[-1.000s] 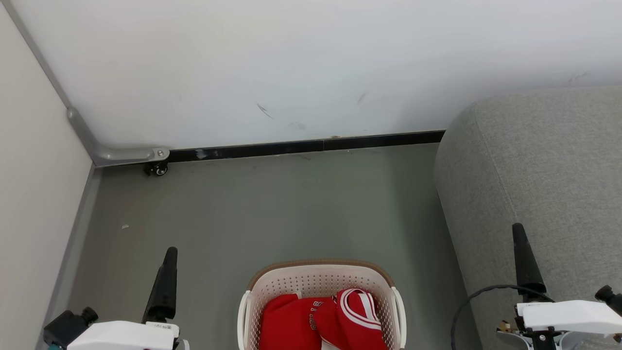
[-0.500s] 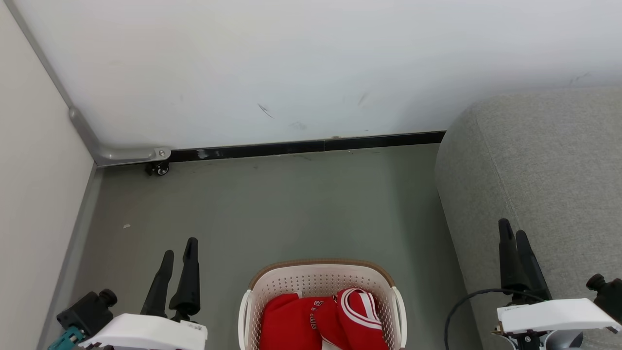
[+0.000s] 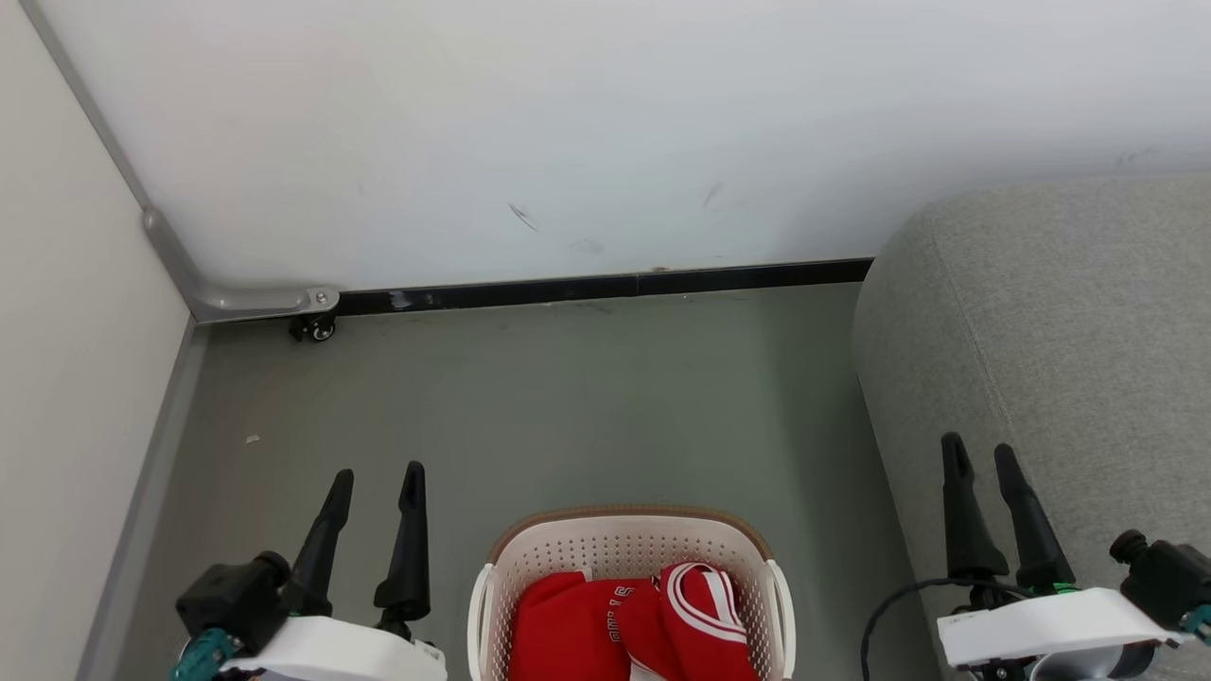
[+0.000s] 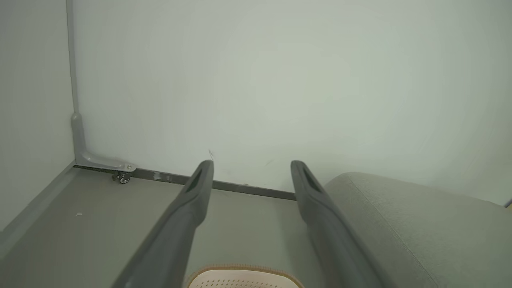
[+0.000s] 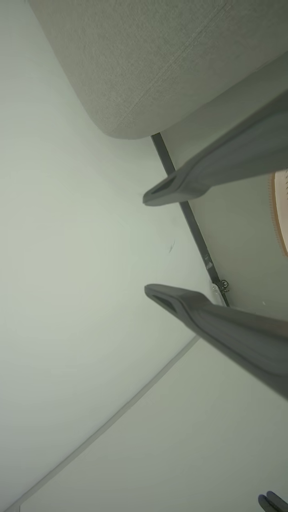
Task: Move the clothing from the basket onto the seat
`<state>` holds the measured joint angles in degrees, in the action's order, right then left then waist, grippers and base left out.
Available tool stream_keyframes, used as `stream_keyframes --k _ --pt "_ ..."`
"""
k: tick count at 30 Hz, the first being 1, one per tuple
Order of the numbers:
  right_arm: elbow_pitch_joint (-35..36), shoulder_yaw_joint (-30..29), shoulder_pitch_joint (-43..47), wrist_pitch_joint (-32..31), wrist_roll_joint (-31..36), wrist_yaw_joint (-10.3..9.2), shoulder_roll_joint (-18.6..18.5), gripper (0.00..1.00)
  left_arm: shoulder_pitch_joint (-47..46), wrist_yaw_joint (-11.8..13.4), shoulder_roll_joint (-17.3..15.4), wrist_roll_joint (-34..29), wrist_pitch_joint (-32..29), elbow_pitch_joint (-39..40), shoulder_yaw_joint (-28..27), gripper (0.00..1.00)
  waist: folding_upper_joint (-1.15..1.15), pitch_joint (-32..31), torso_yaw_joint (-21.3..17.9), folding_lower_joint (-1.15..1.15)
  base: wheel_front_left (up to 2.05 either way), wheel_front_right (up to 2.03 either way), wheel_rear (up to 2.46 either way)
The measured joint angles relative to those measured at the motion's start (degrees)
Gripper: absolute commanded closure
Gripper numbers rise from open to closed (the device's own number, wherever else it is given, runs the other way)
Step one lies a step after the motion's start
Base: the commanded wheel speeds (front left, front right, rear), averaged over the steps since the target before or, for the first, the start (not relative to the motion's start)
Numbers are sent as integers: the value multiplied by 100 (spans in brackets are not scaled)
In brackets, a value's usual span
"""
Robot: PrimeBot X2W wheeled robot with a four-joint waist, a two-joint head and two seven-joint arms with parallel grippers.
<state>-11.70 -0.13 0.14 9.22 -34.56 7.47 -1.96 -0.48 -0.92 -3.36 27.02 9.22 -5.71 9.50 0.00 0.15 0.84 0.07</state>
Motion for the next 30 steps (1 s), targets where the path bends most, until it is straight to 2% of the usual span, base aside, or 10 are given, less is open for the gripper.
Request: stream_keyframes --k 8,22,30 --pt "-192 47 116 191 880 0 -4 0 29 229 -19 -1047 199 -7 244 0 0 -9 12 -2 0 0 0" --pt "-412 42 105 489 1974 0 -13 0 171 708 -18 -2184 492 -255 288 0 0 17 21 -3 0 0 0" --pt "-516 20 101 491 2073 0 -15 0 170 756 -13 -2214 492 -412 274 0 0 36 12 -4 0 0 0"
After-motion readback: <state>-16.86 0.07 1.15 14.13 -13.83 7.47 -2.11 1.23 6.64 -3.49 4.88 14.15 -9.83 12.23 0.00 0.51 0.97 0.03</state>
